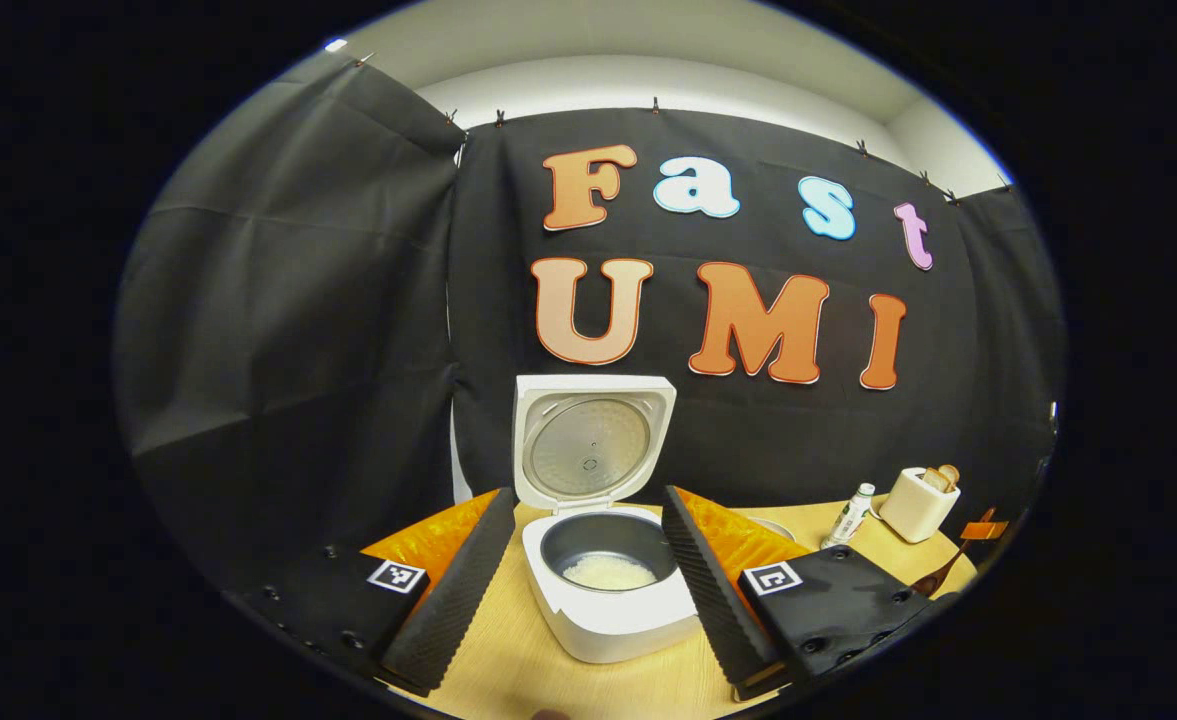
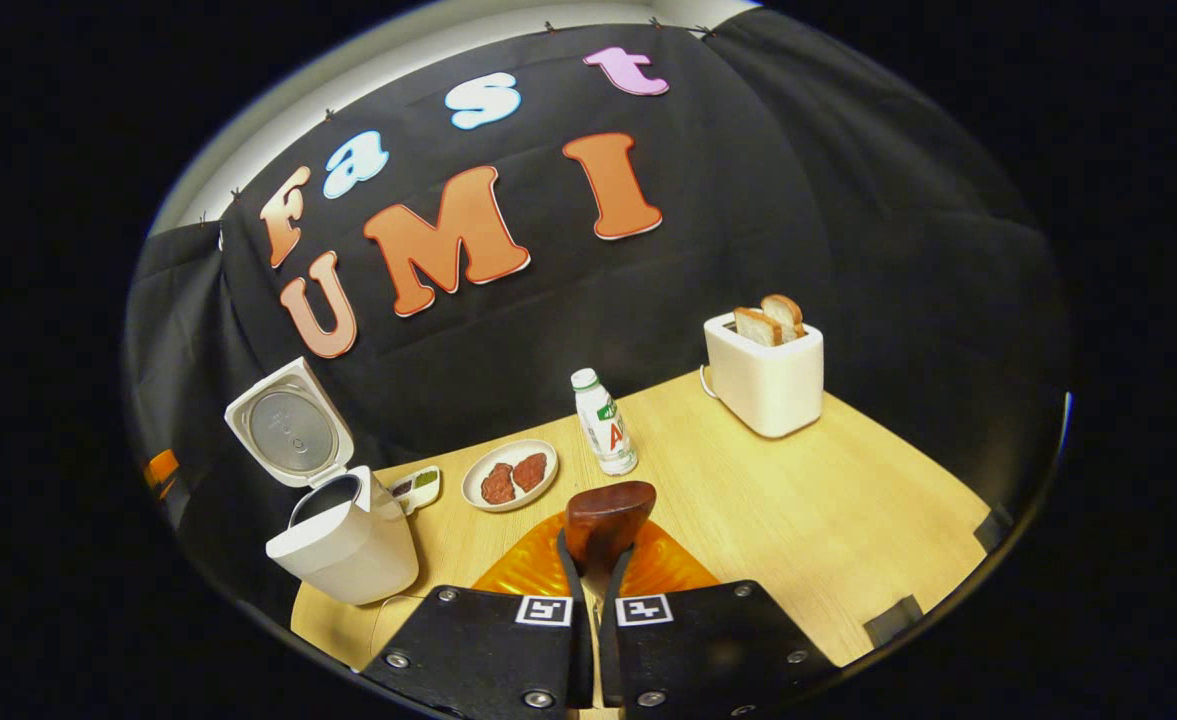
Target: Close the left gripper, press the button to open the rice cooker; take a wooden spoon from the chopstick holder with the right hand, scoop a spoonful of rice and pour it into the rice cooker, then put the wooden spoon back into the chopstick holder.
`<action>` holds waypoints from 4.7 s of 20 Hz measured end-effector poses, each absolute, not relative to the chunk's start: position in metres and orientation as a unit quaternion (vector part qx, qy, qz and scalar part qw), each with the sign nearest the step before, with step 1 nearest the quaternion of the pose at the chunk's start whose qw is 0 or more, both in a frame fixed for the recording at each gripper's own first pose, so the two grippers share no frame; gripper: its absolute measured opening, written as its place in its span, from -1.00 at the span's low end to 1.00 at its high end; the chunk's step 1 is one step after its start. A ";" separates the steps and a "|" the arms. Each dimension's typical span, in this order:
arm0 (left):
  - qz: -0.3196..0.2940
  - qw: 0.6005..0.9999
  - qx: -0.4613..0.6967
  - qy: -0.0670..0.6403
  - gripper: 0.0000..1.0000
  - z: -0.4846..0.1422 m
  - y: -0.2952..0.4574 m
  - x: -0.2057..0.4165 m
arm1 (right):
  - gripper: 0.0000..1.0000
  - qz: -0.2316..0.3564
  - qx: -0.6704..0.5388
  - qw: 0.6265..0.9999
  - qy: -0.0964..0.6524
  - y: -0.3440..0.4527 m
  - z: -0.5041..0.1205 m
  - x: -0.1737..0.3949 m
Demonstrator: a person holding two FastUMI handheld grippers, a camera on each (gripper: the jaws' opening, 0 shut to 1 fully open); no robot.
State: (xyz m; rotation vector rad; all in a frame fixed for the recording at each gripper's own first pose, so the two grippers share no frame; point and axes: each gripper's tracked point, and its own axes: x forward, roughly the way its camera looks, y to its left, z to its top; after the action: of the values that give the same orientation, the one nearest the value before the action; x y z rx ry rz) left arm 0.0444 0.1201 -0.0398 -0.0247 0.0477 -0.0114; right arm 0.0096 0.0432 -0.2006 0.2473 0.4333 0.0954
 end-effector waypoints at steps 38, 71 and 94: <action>-0.025 0.999 0.018 -0.041 1.00 0.096 0.075 0.254 | 0.89 -0.077 0.133 0.974 0.165 -0.044 -0.150 -0.015; -0.053 0.992 -0.018 0.113 1.00 -0.020 0.075 0.336 | 0.89 -0.058 0.106 0.980 0.158 -0.017 -0.121 0.010; -0.032 0.985 -0.002 0.171 1.00 -0.188 0.043 0.211 | 0.91 0.001 -0.074 0.993 0.088 -0.020 -0.045 -0.032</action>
State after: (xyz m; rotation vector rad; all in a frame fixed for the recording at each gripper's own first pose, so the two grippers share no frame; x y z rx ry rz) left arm 0.2106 0.0426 -0.1883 -0.0047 0.3445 -0.0635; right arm -0.0321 -0.0200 -0.0446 -0.1492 0.1761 0.0024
